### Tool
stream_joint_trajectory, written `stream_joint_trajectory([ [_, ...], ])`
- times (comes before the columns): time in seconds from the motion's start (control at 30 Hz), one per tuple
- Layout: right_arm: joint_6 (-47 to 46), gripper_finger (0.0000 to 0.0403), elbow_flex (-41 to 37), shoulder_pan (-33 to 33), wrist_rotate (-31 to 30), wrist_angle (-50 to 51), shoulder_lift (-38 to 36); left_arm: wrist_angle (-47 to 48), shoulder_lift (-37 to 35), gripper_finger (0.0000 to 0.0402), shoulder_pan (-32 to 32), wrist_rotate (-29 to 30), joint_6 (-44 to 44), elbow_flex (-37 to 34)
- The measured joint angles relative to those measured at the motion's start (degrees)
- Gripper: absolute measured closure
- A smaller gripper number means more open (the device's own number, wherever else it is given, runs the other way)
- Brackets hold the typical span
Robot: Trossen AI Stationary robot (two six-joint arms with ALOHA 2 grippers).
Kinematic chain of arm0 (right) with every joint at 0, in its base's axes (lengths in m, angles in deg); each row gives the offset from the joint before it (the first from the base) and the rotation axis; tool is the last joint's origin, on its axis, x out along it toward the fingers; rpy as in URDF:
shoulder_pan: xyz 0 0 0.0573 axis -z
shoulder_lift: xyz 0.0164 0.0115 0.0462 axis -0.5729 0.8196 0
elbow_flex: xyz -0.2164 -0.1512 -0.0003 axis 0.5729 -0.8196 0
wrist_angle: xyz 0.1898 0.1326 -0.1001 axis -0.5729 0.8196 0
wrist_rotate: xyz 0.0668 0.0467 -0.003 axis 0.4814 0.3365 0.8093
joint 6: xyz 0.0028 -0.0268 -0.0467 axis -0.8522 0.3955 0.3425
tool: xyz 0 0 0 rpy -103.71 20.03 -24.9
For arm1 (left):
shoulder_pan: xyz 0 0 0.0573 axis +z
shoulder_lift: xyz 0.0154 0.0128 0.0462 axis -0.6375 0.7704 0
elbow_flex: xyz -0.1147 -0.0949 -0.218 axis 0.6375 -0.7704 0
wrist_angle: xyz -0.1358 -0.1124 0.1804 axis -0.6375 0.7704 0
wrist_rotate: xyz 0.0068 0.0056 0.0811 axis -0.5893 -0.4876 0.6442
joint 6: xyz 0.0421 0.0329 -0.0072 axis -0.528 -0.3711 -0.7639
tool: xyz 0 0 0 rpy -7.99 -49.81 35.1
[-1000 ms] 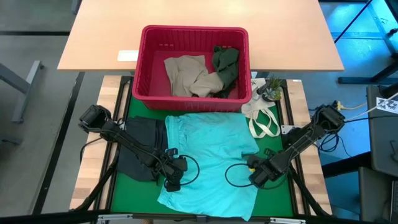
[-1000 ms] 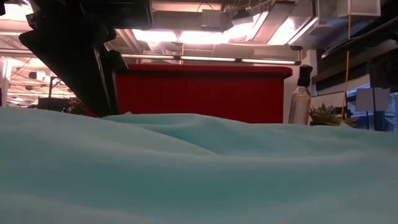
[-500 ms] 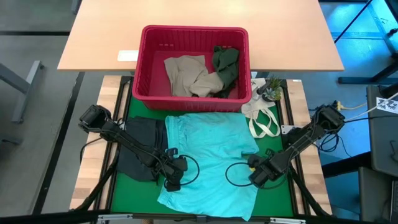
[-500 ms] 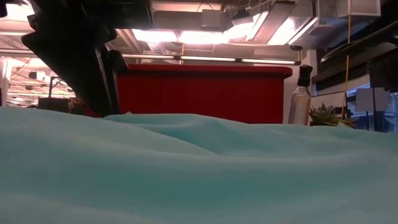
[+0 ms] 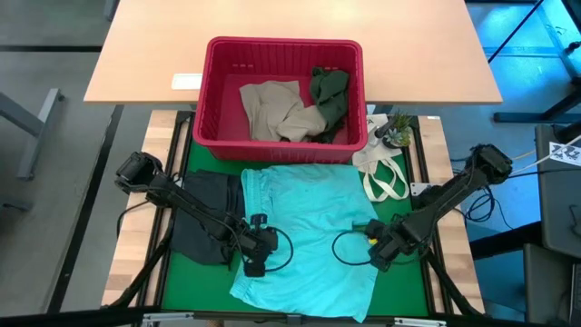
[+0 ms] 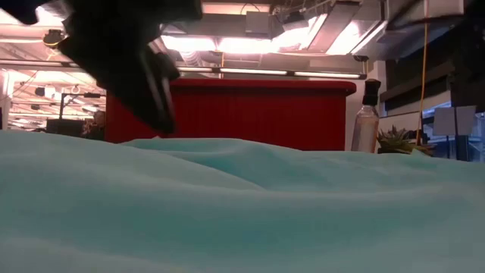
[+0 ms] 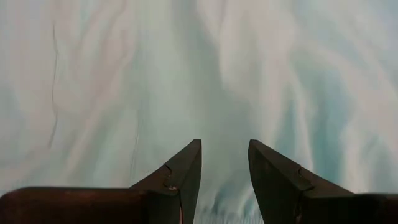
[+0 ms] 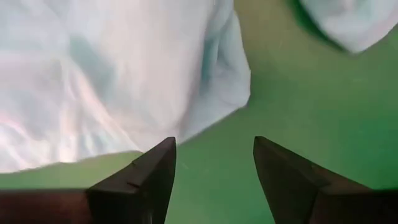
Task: Fold Laundry from Bin
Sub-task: Fold the blue shorts from the red laundry bin
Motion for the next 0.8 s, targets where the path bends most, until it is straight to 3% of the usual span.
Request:
stream_joint_trajectory([
  [0.13, -0.2, 0.0187, 1.1, 0.0, -3.4, -5.8, -1.8, -4.9, 0.0, 0.0275, -0.1, -3.4, -2.7, 0.0],
  [0.37, 6.2, 0.0187, 1.4, -0.2, -4.7, -26.7, -1.2, -11.2, 0.0, 0.0275, -2.7, -10.6, -2.6, 0.0],
  [0.6, 10.7, 0.0187, 1.4, -4.2, -8.8, -42.3, 1.3, -12.5, 0.0, 0.0275, -7.9, -11.2, 0.3, 0.0],
  [0.8, 10.5, 0.0187, 1.4, -8.4, -11.3, -47.7, 6.7, -12.4, 0.0, 0.0275, -12.1, -11.2, 0.3, 0.0],
])
